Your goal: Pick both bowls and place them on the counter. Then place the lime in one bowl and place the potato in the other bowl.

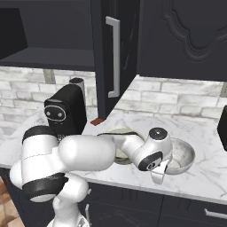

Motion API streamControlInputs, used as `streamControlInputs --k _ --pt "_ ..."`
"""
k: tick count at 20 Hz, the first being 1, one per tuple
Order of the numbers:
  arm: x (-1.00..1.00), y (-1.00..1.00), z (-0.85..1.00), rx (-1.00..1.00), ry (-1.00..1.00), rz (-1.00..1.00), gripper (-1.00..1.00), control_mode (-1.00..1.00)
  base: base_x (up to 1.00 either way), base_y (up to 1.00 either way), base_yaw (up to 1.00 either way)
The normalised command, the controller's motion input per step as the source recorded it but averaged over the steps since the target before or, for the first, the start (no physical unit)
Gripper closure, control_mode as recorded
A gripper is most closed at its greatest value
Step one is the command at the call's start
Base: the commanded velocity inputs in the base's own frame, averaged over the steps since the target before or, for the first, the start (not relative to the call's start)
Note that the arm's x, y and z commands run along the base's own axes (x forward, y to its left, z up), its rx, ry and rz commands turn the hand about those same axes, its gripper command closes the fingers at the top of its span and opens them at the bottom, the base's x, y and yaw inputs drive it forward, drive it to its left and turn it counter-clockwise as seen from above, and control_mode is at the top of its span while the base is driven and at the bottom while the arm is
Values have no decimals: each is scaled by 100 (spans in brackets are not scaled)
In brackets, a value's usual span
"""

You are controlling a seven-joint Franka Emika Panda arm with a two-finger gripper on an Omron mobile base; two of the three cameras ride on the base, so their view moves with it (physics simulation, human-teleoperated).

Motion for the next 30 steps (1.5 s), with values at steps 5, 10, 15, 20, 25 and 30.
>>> streamControlInputs --k 5,10,15,20,25,30 --pt "22 0 -9 0 4 5 100 -100 0 0 0" --pt "16 0 -16 0 3 5 100 -100 0 0 0" --pt "10 0 -10 0 2 4 -100 -100 0 0 0" --pt "0 15 1 0 1 2 -100 -100 0 0 0" --pt "-14 24 17 -1 0 1 -100 -100 0 0 0" --pt "-23 19 27 -1 0 0 -100 -100 0 0 0"
